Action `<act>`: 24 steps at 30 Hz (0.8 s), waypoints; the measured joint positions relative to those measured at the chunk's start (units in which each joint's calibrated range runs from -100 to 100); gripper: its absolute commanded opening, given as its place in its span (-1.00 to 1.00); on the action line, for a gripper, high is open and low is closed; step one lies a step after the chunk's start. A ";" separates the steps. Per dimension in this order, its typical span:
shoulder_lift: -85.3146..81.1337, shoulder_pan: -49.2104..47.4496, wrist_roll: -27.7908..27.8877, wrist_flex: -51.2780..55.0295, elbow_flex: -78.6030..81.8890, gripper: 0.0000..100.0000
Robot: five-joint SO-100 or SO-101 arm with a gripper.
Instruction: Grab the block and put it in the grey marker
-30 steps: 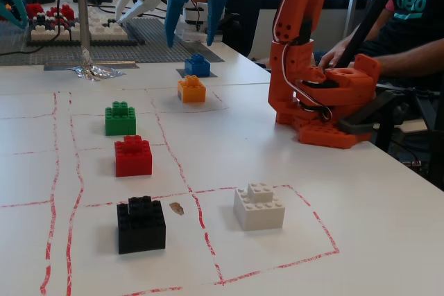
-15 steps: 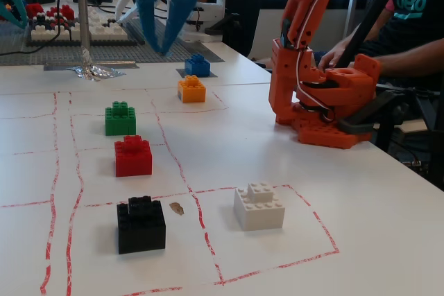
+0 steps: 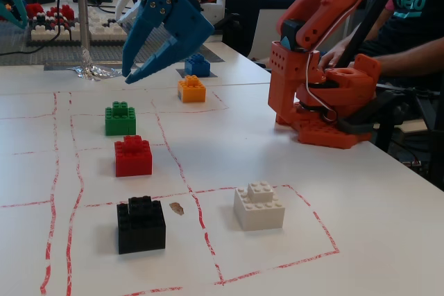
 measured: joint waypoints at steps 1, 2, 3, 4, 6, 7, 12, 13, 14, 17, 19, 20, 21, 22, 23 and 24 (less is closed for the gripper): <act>-1.80 -0.30 -0.39 -1.85 2.71 -1.00; -3.35 -0.70 -0.73 -3.30 4.96 -1.00; -4.81 -1.40 -1.12 -4.50 7.12 -1.00; -6.45 -2.29 -1.27 -5.79 9.38 -1.00; -10.23 -3.79 -1.90 -8.20 13.89 -1.00; -12.12 -4.29 -1.95 -8.76 16.23 -1.00; -23.55 -4.09 -2.34 -9.57 29.22 -1.00; -26.39 -4.29 -2.34 -9.57 32.10 -1.00; -29.05 -4.29 -2.34 -9.57 34.63 -1.00; -35.93 -3.89 -2.39 -7.40 36.34 -1.00; -39.97 -3.79 -2.54 -4.18 36.43 -1.00; -41.51 -3.79 -2.54 -2.73 36.88 -1.00; -43.06 -3.89 -2.54 -1.37 37.06 -1.00; -44.52 -3.99 -2.59 -0.24 37.06 -1.00; -45.72 -3.99 -2.69 0.80 37.06 -1.00; -46.76 -3.99 -2.98 1.85 37.06 -1.00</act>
